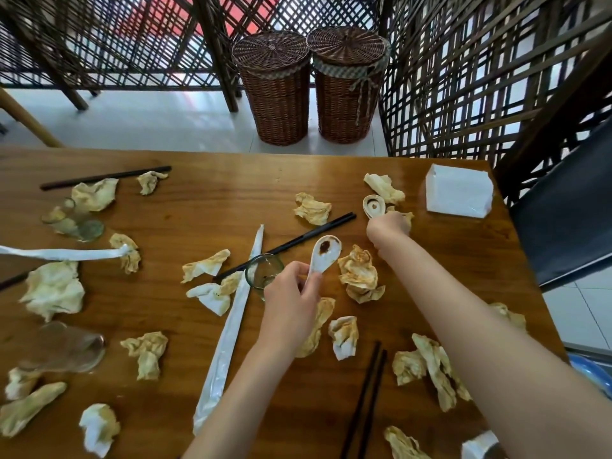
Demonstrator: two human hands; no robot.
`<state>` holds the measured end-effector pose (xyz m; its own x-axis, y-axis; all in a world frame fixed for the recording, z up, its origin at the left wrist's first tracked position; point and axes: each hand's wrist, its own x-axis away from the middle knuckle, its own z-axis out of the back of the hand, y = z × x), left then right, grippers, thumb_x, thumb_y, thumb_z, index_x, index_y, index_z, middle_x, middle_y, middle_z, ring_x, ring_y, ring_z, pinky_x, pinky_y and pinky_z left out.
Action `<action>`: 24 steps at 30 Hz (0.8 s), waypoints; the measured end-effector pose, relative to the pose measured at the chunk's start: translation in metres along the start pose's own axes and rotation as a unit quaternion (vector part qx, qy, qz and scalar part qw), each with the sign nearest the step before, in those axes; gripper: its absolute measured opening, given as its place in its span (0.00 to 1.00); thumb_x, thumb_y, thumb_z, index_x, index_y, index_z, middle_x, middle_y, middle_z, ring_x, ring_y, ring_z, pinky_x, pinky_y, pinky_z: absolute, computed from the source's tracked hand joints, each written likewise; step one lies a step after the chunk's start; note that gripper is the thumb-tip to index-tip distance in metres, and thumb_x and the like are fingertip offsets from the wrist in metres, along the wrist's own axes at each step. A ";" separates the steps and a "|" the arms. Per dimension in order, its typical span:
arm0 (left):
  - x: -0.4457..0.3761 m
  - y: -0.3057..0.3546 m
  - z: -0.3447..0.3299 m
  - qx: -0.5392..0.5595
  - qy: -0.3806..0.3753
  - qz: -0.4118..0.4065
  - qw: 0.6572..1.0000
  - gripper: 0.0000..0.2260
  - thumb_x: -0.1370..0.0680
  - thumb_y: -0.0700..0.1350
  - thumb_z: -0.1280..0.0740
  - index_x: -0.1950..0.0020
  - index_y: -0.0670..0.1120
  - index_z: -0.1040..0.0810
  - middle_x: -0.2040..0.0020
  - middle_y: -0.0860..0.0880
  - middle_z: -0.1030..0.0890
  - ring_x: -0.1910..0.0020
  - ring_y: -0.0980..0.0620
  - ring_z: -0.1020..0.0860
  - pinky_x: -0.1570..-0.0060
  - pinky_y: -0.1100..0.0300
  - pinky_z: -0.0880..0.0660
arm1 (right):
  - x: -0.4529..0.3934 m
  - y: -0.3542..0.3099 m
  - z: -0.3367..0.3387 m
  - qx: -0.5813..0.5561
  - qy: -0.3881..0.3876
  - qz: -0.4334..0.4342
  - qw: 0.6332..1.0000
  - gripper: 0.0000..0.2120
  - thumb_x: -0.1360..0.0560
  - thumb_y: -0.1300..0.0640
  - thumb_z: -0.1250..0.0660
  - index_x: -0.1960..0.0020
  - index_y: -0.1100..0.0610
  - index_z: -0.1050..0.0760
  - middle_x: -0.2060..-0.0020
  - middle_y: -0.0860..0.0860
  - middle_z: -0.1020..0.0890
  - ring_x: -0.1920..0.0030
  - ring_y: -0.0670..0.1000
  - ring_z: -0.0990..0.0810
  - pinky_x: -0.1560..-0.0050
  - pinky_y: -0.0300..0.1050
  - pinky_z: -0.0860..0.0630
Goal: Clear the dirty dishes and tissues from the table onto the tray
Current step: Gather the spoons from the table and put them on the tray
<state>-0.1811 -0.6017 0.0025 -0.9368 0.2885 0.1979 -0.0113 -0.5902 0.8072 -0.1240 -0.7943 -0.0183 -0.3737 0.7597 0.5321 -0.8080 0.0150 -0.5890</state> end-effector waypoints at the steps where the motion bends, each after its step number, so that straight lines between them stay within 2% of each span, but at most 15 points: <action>1: 0.001 0.000 0.000 0.002 0.000 -0.001 1.000 0.04 0.21 0.51 0.38 0.52 0.54 0.25 0.63 0.54 0.21 0.67 0.60 0.23 0.75 0.73 0.33 | 0.001 0.000 0.001 0.018 -0.002 0.010 1.000 0.16 0.22 0.62 0.41 0.35 0.64 0.34 0.44 0.59 0.25 0.47 0.57 0.22 0.50 0.45 0.24; 3: 0.003 0.000 0.001 0.010 0.001 -0.004 1.000 0.04 0.21 0.51 0.38 0.55 0.55 0.26 0.65 0.54 0.21 0.68 0.64 0.24 0.75 0.73 0.33 | 0.006 0.001 0.006 0.030 -0.011 0.024 0.999 0.15 0.21 0.62 0.42 0.36 0.64 0.33 0.48 0.58 0.24 0.49 0.56 0.23 0.53 0.45 0.25; 7: 0.010 0.003 0.007 0.003 0.005 -0.005 1.000 0.04 0.21 0.51 0.37 0.56 0.56 0.27 0.65 0.54 0.21 0.68 0.68 0.25 0.75 0.74 0.33 | 0.030 0.013 0.024 0.030 -0.019 0.054 0.998 0.12 0.20 0.59 0.45 0.38 0.61 0.32 0.64 0.52 0.30 0.64 0.51 0.28 0.64 0.43 0.29; 11: 0.027 0.008 0.020 -0.002 0.017 0.005 1.000 0.04 0.21 0.51 0.37 0.52 0.52 0.25 0.65 0.55 0.21 0.69 0.62 0.24 0.75 0.74 0.34 | 0.073 0.042 0.047 0.001 -0.064 0.047 0.997 0.12 0.19 0.55 0.47 0.40 0.60 0.32 0.61 0.53 0.28 0.66 0.49 0.30 0.70 0.42 0.34; 14: 0.054 0.011 0.031 -0.005 0.023 0.002 1.000 0.05 0.21 0.50 0.37 0.55 0.52 0.25 0.66 0.54 0.22 0.69 0.59 0.25 0.74 0.75 0.33 | 0.105 0.071 0.062 -0.025 -0.090 0.023 0.995 0.14 0.18 0.53 0.48 0.36 0.58 0.34 0.56 0.54 0.27 0.67 0.48 0.30 0.72 0.41 0.35; 18: 0.089 0.006 0.043 -0.004 0.028 0.014 1.000 0.06 0.21 0.50 0.37 0.54 0.50 0.24 0.64 0.53 0.21 0.66 0.57 0.24 0.73 0.73 0.32 | 0.141 0.110 0.080 -0.058 -0.123 -0.002 0.991 0.17 0.18 0.53 0.49 0.31 0.57 0.38 0.62 0.52 0.30 0.70 0.47 0.34 0.74 0.40 0.38; 24: 0.144 -0.008 0.064 -0.011 0.033 0.010 0.999 0.07 0.21 0.49 0.37 0.59 0.52 0.26 0.67 0.51 0.21 0.69 0.57 0.25 0.71 0.66 0.34 | 0.193 0.175 0.115 -0.125 -0.114 -0.014 0.986 0.15 0.18 0.54 0.48 0.34 0.57 0.34 0.70 0.51 0.32 0.76 0.46 0.36 0.81 0.37 0.40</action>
<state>-0.2937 -0.5070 0.0602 -0.9577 0.2271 0.1766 0.0005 -0.6126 0.7904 -0.3900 -0.7201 0.0511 -0.4679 0.5916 0.6566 -0.6932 0.2152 -0.6879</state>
